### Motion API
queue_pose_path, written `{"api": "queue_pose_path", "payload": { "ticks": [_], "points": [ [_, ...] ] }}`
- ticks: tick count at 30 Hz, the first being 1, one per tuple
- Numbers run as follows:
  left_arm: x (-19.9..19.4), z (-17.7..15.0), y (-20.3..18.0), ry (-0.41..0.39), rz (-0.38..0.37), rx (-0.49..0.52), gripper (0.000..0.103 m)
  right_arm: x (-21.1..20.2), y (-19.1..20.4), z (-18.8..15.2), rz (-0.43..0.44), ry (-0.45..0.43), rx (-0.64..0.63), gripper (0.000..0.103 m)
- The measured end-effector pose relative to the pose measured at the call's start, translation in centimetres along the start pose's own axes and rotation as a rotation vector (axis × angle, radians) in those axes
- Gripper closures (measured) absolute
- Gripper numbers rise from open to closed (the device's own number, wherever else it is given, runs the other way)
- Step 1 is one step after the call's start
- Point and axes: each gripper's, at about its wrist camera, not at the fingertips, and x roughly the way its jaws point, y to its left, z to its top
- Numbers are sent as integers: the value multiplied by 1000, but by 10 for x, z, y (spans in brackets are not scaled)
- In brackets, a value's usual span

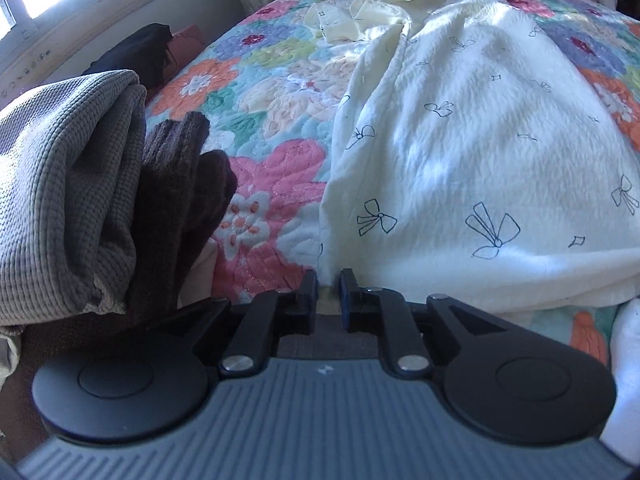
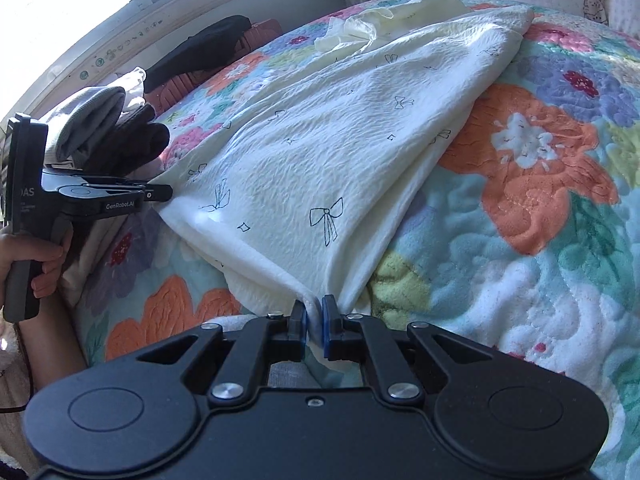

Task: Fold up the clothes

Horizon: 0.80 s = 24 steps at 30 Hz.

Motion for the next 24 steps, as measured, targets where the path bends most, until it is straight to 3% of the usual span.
{"api": "queue_pose_path", "payload": {
  "ticks": [2,4,6,8,12,17,20,22,24],
  "points": [
    [-10,3,3,5,-3,19,90,-2,0,-1,4,45,-4,95],
    [-23,9,13,-11,-57,12,89,-8,3,-2,7,69,-25,91],
    [-36,15,29,-34,-177,-36,78,-17,5,-1,17,58,-32,80],
    [-40,18,46,-36,-280,-88,71,-27,2,2,26,23,-19,59],
    [-41,30,62,-22,-358,-117,71,-50,-20,6,75,-94,91,54],
    [-29,46,47,-36,-341,-57,71,-39,-41,7,120,-98,212,53],
    [-12,57,34,-37,-344,-23,65,-19,-46,3,148,-68,261,53],
    [7,66,29,0,-305,2,55,-2,-48,0,160,-54,307,52],
    [28,73,28,67,-194,21,55,9,-44,-1,174,-50,305,43]
  ]
}}
